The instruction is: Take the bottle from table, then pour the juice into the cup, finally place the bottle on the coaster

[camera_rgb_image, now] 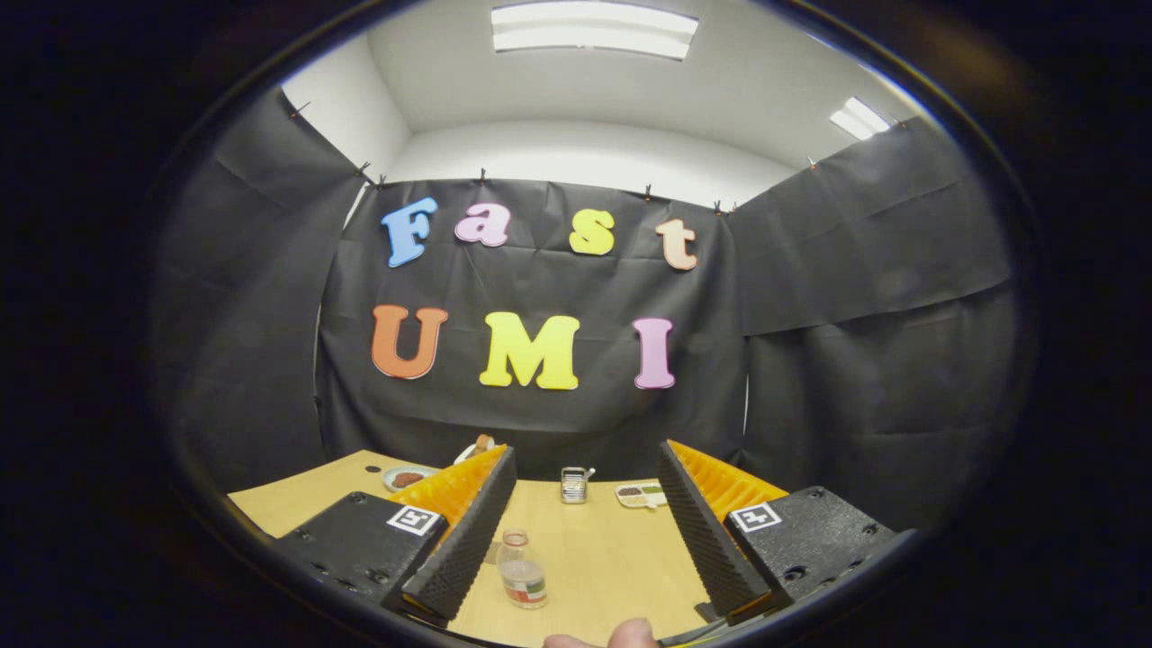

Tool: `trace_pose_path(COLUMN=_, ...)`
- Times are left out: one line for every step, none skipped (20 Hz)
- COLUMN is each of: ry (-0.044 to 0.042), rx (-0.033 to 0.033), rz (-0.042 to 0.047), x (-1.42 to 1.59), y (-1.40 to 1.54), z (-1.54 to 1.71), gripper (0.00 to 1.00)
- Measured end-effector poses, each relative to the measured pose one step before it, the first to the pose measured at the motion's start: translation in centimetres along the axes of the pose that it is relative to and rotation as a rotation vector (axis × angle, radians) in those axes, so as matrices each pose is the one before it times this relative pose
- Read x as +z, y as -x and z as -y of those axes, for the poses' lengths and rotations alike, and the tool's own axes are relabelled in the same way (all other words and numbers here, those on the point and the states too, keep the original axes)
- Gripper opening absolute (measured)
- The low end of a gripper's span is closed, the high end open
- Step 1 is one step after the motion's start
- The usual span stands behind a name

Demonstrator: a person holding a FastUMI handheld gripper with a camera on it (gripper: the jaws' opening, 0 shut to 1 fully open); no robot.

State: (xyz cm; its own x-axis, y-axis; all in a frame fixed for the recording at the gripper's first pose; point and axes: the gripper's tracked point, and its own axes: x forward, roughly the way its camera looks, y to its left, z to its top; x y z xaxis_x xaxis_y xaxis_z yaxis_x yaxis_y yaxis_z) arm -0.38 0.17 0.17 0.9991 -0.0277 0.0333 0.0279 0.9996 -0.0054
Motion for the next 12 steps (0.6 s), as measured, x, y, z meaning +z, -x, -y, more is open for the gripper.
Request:
trace_pose_path(ry=0.00021, rx=0.00514, rz=-0.00193, x=-0.069, y=0.033, z=-0.141, gripper=1.00)
trace_pose_path(ry=-0.00009, rx=0.00373, rz=-0.00225, x=-0.189, y=0.101, z=-0.172, gripper=1.00)
trace_pose_path(ry=0.00013, rx=0.00593, rz=-0.00205, x=-0.105, y=0.025, z=-0.189, gripper=1.00)
trace_pose_path(ry=0.00227, rx=0.00739, rz=-0.00392, x=-0.348, y=-0.060, z=-0.290, gripper=1.00)
trace_pose_path(ry=0.00387, rx=0.00951, rz=-0.00607, x=-0.448, y=-0.095, z=-0.302, gripper=1.00)
trace_pose_path(ry=0.00243, rx=0.00954, rz=-0.00792, x=-0.616, y=-0.029, z=-0.288, gripper=1.00)
trace_pose_path(ry=0.00148, rx=0.00758, rz=-0.00857, x=-0.566, y=-0.084, z=-0.267, gripper=1.00)
trace_pose_path(ry=0.00174, rx=0.00674, rz=-0.01048, x=-0.686, y=-0.128, z=-0.235, gripper=1.00)
trace_pose_path(ry=-0.00235, rx=0.00654, rz=-0.01024, x=-0.674, y=-0.081, z=-0.249, gripper=1.00)
trace_pose_path(ry=-0.00281, rx=0.00461, rz=-0.00925, x=-0.831, y=-0.157, z=-0.113, gripper=1.00)
trace_pose_path(ry=-0.00535, rx=0.00271, rz=-0.01088, x=-0.900, y=-0.162, z=-0.057, gripper=1.00)
trace_pose_path(ry=-0.00771, rx=0.00489, rz=-0.01089, x=-1.038, y=-0.326, z=-0.140, gripper=1.00)
